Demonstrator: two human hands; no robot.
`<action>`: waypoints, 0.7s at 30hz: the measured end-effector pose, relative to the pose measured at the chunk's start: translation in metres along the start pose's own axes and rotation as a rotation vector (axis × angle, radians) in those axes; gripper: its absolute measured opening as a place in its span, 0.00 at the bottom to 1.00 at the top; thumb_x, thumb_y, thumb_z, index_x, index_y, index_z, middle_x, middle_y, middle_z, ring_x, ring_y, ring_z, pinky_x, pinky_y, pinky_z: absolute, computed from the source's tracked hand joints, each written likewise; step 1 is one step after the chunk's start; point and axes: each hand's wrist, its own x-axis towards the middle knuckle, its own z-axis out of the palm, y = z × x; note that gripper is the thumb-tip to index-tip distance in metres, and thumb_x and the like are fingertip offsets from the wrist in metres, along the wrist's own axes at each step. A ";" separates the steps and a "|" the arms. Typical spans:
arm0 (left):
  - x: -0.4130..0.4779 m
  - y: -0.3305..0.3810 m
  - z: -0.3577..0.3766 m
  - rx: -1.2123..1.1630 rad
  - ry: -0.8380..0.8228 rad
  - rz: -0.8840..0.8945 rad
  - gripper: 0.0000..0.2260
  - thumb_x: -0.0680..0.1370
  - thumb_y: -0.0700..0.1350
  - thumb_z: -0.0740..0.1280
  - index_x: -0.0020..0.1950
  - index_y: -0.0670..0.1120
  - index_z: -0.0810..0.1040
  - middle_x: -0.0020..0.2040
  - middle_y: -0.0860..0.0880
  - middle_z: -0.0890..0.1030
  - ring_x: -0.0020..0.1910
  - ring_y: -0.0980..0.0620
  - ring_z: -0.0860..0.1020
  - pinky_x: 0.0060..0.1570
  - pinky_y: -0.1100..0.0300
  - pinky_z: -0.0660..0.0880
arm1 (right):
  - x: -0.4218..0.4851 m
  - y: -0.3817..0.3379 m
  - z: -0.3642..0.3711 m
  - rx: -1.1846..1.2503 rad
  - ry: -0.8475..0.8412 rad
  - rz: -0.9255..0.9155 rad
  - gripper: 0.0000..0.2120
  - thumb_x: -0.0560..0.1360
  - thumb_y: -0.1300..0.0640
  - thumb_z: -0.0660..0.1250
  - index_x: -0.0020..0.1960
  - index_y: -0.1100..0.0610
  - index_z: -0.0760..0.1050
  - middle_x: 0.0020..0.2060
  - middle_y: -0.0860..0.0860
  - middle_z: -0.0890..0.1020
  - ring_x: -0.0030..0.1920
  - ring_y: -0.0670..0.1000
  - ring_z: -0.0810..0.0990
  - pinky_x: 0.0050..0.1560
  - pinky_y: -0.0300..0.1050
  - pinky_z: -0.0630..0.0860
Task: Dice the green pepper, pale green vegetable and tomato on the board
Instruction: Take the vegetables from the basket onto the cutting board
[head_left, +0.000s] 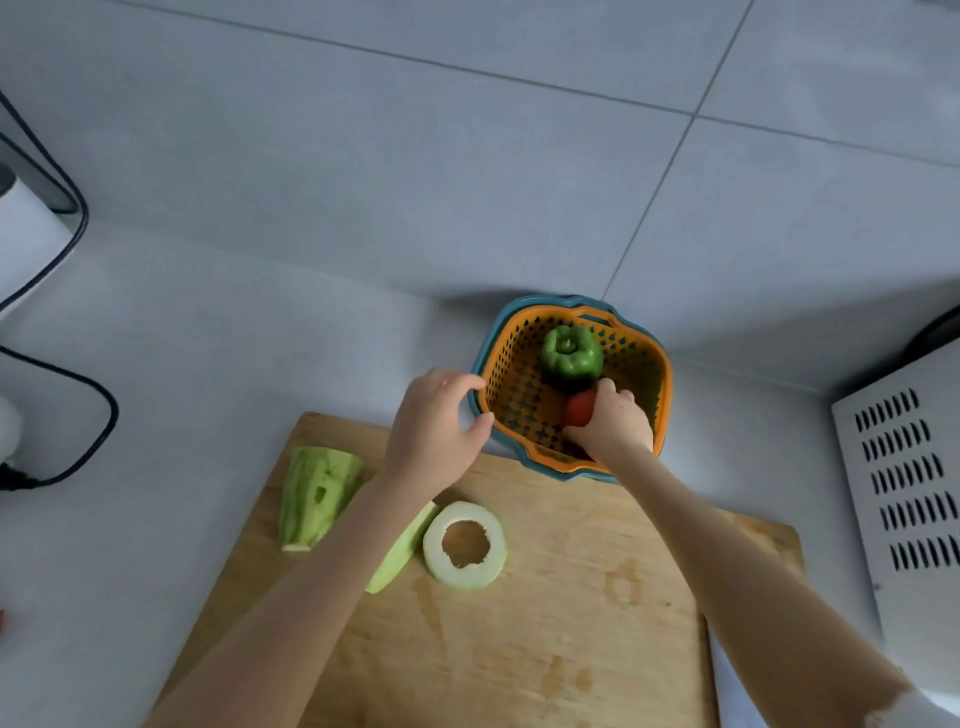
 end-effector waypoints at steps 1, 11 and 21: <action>0.010 0.008 0.008 -0.003 -0.017 0.014 0.16 0.75 0.46 0.69 0.61 0.44 0.76 0.57 0.47 0.78 0.57 0.48 0.74 0.55 0.61 0.69 | -0.002 0.001 -0.001 0.007 0.012 0.003 0.29 0.69 0.49 0.72 0.63 0.57 0.64 0.58 0.58 0.73 0.54 0.60 0.77 0.45 0.51 0.77; 0.111 0.046 0.099 -0.001 -0.298 -0.184 0.41 0.71 0.58 0.72 0.76 0.47 0.55 0.68 0.40 0.66 0.66 0.41 0.68 0.63 0.51 0.67 | -0.089 0.039 -0.038 0.440 0.246 -0.230 0.32 0.66 0.50 0.75 0.67 0.50 0.66 0.57 0.47 0.74 0.52 0.46 0.73 0.48 0.38 0.70; 0.118 0.055 0.109 -0.025 -0.267 -0.206 0.39 0.68 0.54 0.76 0.74 0.49 0.60 0.64 0.43 0.68 0.58 0.44 0.74 0.54 0.59 0.71 | -0.127 0.085 -0.014 0.387 -0.013 -0.281 0.32 0.66 0.48 0.75 0.66 0.46 0.66 0.58 0.42 0.74 0.55 0.45 0.73 0.52 0.33 0.68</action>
